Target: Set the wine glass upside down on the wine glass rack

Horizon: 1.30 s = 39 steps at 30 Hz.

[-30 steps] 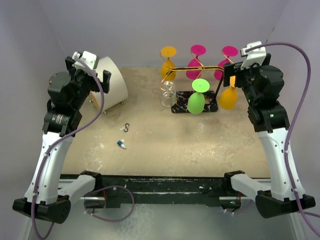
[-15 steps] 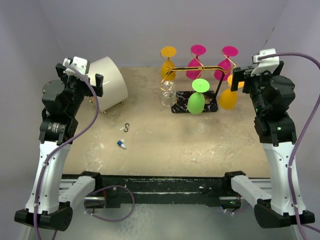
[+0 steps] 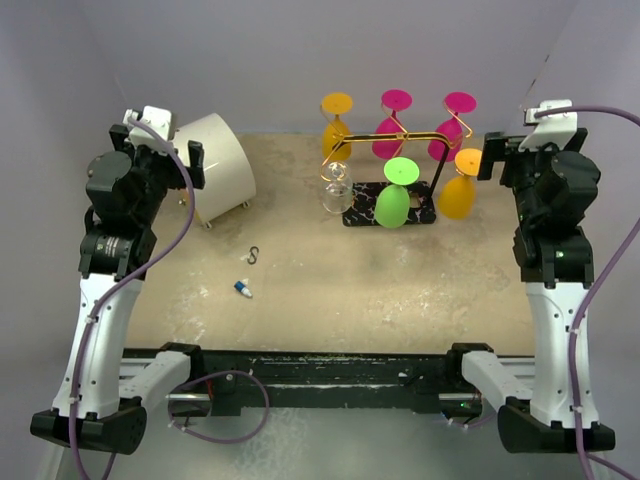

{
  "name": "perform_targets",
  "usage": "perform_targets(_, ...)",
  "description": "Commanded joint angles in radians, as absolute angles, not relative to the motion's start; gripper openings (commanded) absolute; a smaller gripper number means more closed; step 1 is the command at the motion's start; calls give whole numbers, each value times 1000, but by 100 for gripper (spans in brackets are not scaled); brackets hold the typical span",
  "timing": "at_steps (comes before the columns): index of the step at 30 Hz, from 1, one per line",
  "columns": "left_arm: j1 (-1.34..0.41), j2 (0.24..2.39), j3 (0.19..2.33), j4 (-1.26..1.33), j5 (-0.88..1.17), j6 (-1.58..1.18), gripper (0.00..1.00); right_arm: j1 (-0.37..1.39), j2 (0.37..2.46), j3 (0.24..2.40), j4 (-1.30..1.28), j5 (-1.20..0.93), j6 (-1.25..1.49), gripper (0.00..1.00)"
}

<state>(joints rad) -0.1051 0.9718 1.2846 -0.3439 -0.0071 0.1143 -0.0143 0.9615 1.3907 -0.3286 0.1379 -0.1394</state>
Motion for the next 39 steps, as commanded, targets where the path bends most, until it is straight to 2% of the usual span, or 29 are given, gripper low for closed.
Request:
perform_targets(1, -81, 965, 1361, -350, -16, 86, 99, -33, 936, 1428, -285, 105, -115, 100)
perform_targets(16, -71, 954, 1310, -346, 73, 72, 99, -61, 929, 1395, -319, -72, -118, 100)
perform_targets(39, -62, 953, 1350, -369, 57, 65, 99, -65, 910, 1389, -325, -51, -119, 100)
